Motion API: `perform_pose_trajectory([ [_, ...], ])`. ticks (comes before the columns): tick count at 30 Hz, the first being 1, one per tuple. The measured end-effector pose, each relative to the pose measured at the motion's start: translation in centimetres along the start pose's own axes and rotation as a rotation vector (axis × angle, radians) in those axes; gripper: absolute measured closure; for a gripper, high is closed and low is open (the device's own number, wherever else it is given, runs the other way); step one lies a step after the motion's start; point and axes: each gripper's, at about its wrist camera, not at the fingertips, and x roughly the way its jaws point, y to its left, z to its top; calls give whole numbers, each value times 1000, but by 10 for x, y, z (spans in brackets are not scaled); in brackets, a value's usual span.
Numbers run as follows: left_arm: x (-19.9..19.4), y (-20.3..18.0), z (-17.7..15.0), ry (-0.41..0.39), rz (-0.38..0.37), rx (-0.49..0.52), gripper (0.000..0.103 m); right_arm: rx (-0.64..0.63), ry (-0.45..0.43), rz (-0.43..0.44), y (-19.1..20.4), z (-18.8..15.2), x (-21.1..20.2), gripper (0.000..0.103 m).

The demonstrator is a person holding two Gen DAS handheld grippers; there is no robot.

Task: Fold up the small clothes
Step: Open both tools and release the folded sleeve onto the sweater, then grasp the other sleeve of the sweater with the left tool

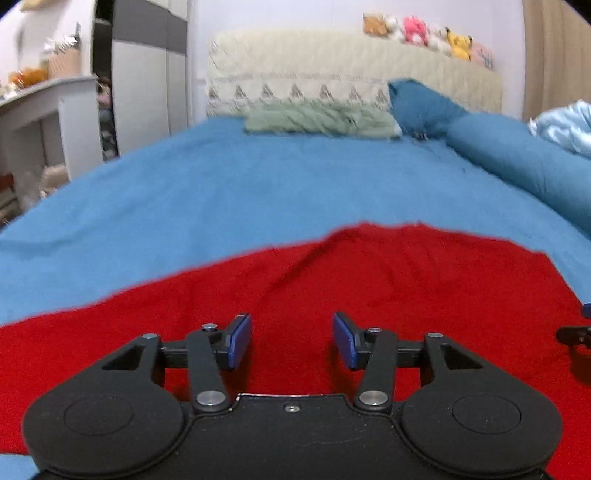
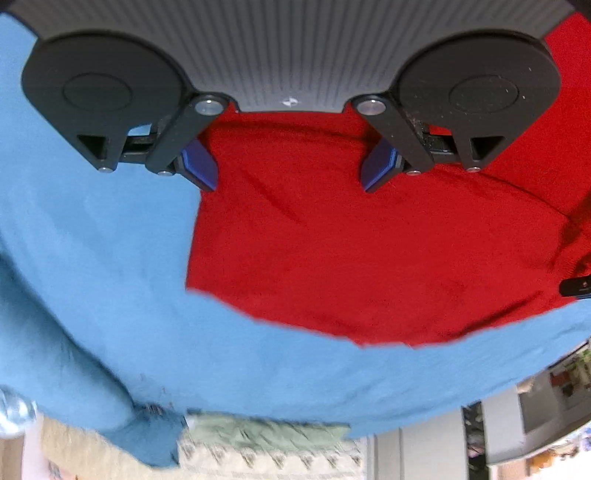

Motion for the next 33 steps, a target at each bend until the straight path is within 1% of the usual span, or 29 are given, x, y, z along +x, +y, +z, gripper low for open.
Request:
perform_pose_trajectory([
  [1,6,2,-2,23,-7,-12,49,38,-7,14,-6,-4,0,2],
  [3,10,8,-8,58,-27,-33,46,72,0,8,-14,-6,-4,0],
  [4,12,8,-9,58,-30,-32,45,79,10,-1,-17,-6,-5,0],
  [6,7,9,-11,53,-26,-31,45,111,6,20,-23,-1,-7,0],
  [7,7,9,-9,50,-22,-38,44,122,-13,25,-25,4,-8,0],
  [9,2,10,-8,33,-17,-50,38,131,-73,53,-27,18,-11,0],
  [10,8,3,-4,37,-15,-55,36,134,-100,82,-26,28,-10,0],
  [11,8,4,-5,51,-19,-65,36,134,-115,114,-24,37,-5,0],
  [12,11,4,-7,66,-23,-71,36,131,-113,141,-23,44,2,0],
  [13,16,2,-5,70,-21,-67,36,123,-91,161,-20,52,16,0],
  [14,15,1,-7,65,-18,-54,36,117,-65,161,-20,57,28,0],
  [15,16,-1,-7,64,-14,-42,36,114,-36,141,-20,60,43,1],
  [16,15,-2,-7,64,-11,-33,36,118,-18,103,-24,61,57,1],
  [18,18,-3,-7,65,-14,-33,36,127,-34,42,-34,62,70,1],
  [21,22,-3,-5,69,-17,-36,36,166,-42,32,-42,66,73,1],
  [24,16,-6,-1,79,-7,-33,36,165,-50,37,-37,67,61,0],
  [27,-2,-6,4,68,-18,-65,35,121,-86,59,-20,63,25,0],
  [29,-23,-2,9,49,-10,-88,35,99,-109,79,-9,63,-4,0],
  [31,-47,6,14,30,12,-113,32,83,-116,96,3,65,-31,0],
  [32,-56,12,16,25,22,-126,28,81,-118,103,10,67,-42,0],
  [33,-68,20,18,20,30,-143,22,70,-114,112,16,68,-53,0],
])
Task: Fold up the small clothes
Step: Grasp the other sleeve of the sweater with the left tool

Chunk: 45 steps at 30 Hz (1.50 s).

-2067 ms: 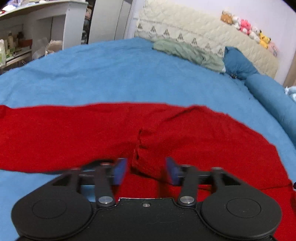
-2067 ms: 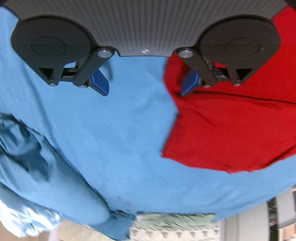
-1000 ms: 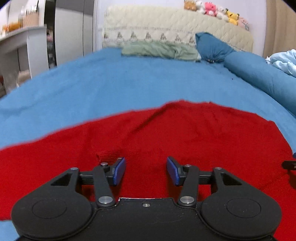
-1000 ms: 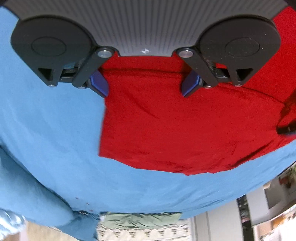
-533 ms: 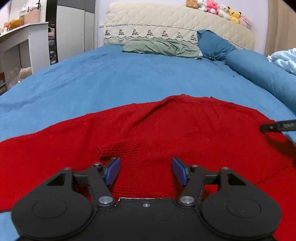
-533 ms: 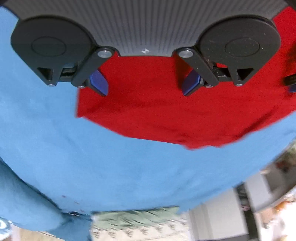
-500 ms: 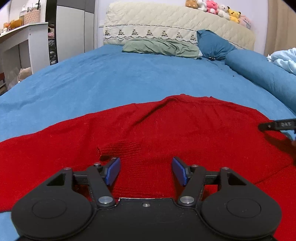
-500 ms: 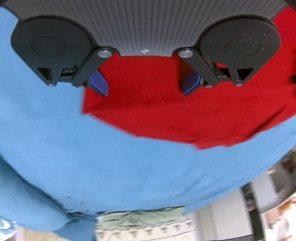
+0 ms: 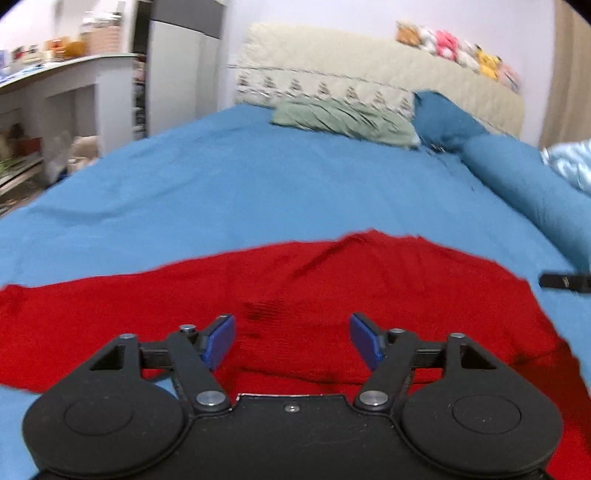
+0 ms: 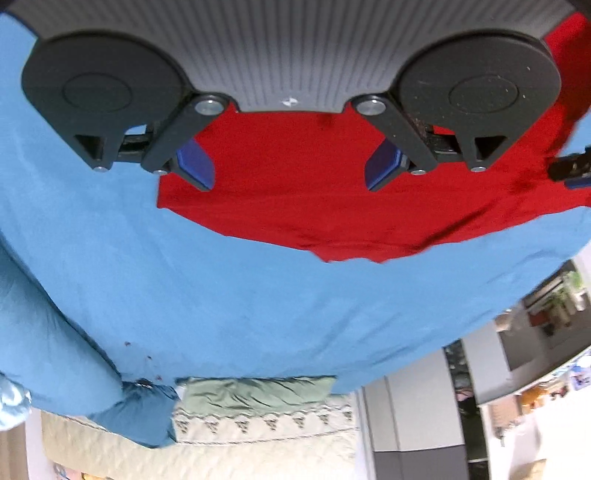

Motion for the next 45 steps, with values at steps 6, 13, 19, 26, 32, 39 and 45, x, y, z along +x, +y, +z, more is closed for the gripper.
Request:
perform_pose_trajectory([
  [6,-49,61,6,-51,111,-106,9,-41,8,37,41,-1,-36,0],
  [13,-72,155,-9,-87,306,-338,10,-48,17,83,73,-7,-41,0],
  [19,-63,236,-29,-57,406,-573,33,-60,34,105,83,-12,-30,0],
  [26,-41,279,-35,-12,490,-653,49,-58,60,106,83,-23,-16,0],
  [32,-27,288,-33,-1,544,-632,84,-53,74,101,83,-29,-8,0],
  [39,-27,281,-22,-19,554,-595,98,-53,72,94,82,-30,-7,0],
  [45,-43,233,13,-107,509,-429,98,-45,46,81,81,-25,-16,0],
])
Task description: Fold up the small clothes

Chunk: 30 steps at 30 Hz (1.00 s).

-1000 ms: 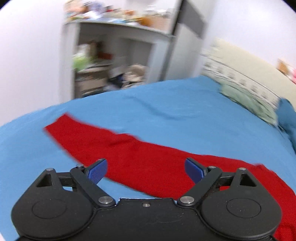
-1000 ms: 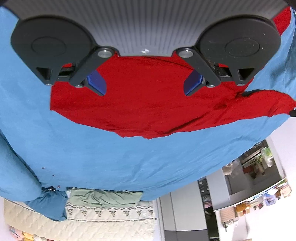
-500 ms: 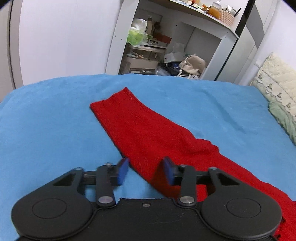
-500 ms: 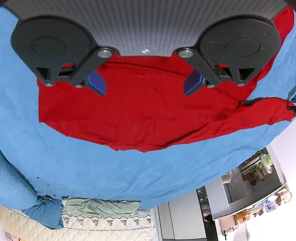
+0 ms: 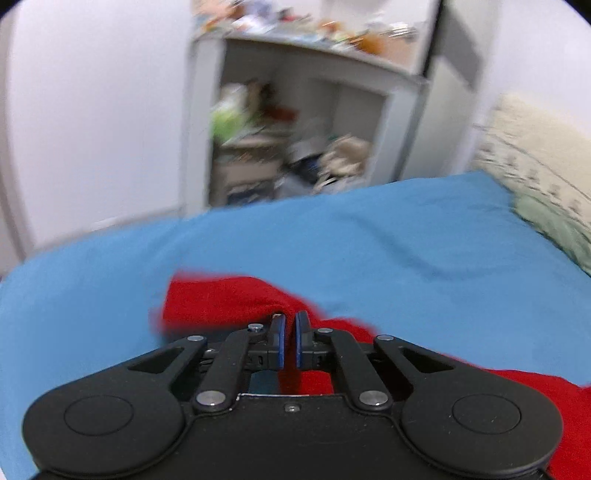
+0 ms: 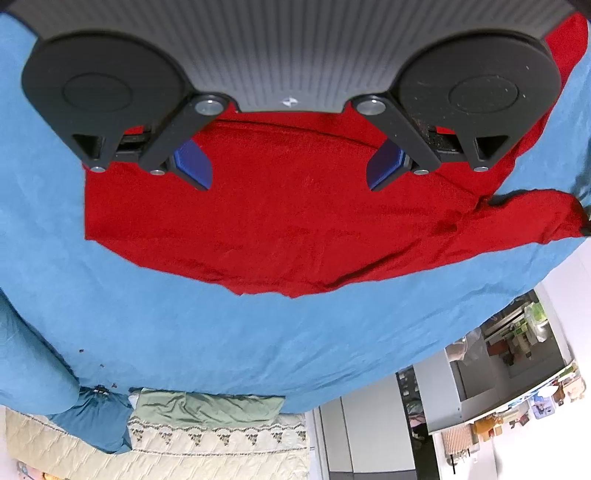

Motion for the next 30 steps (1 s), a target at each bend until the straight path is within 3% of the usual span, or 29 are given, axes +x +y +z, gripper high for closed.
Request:
perform_pose_trajectory([
  [4,-40,-63,8,-95,-140,153,99,31,-23,-32,-8,7,-13,0],
  [7,-68,-130,0,-128,-302,291,99,42,-44,-72,-14,12,-24,0],
  [12,-93,-236,-49,-85,-564,454,98,53,-67,-151,-31,18,-42,0],
  [14,-91,-270,-79,-43,-621,505,99,56,-76,-187,-38,19,-47,0],
  [16,-79,-297,-113,44,-668,525,99,54,-72,-223,-44,17,-49,0],
  [20,-63,-326,-177,161,-681,625,99,64,-32,-242,-54,8,-41,0],
  [25,-57,-315,-193,212,-678,639,97,25,7,-228,-51,0,-26,0],
  [26,-60,-311,-190,209,-681,634,92,21,7,-218,-50,0,-25,0],
  [28,-67,-306,-178,189,-679,637,65,12,2,-196,-44,4,-21,0],
  [29,-71,-299,-171,164,-672,637,43,1,-4,-181,-40,8,-20,0],
  [30,-72,-294,-165,139,-662,636,30,-18,-13,-164,-35,13,-18,0],
])
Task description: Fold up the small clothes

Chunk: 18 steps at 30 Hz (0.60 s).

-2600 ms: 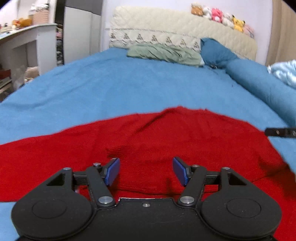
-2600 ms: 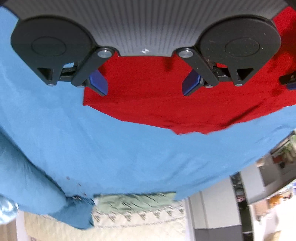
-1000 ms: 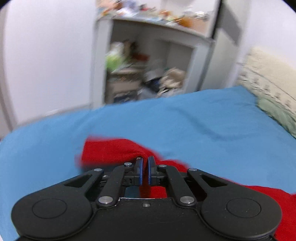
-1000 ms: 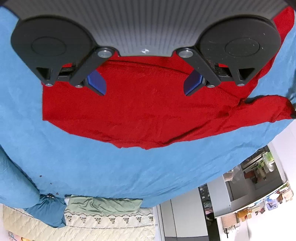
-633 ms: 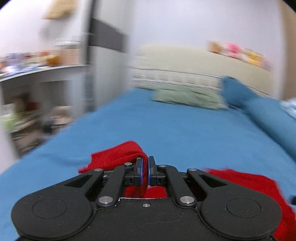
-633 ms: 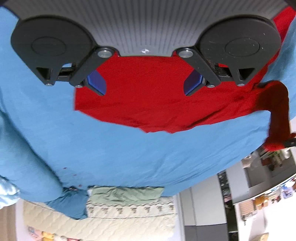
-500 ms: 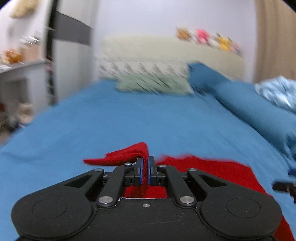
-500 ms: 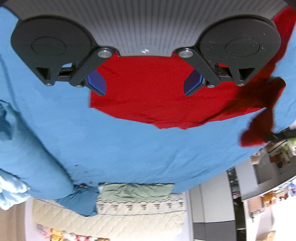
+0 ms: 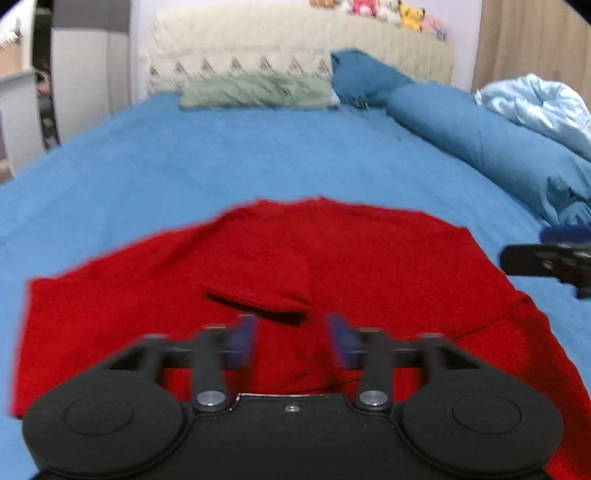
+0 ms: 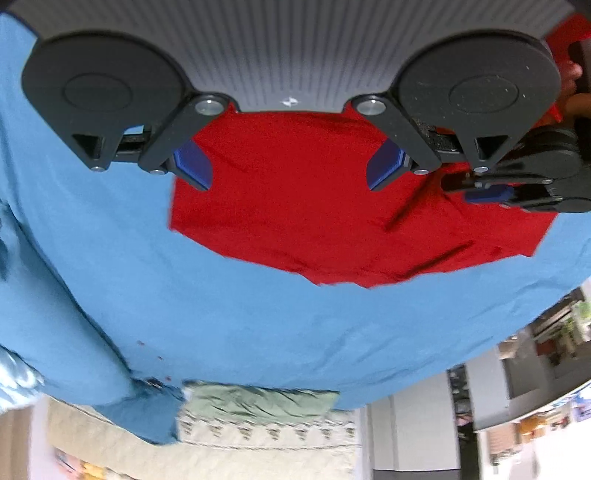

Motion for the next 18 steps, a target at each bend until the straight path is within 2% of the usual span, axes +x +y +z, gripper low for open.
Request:
perform_pose_trajectory([
  [5,-34,45,-10,-5,134,-33,29,-164,-27,95,44,22,13,0],
  [7,-37,67,-18,7,200,-58,22,-253,-19,138,69,25,27,0],
  [8,-39,75,-22,15,227,-73,14,-300,-15,157,83,24,36,0],
  [9,-40,84,-26,20,249,-94,11,-359,-6,184,99,23,47,1],
  [11,-46,98,-35,30,259,-131,11,-462,0,212,125,19,66,10],
  [13,-47,106,-41,44,275,-151,11,-556,11,215,150,12,85,27],
  [17,-51,109,-50,61,290,-153,12,-582,42,235,170,9,117,45],
  [18,-50,110,-51,64,291,-160,11,-584,50,231,173,9,124,62],
])
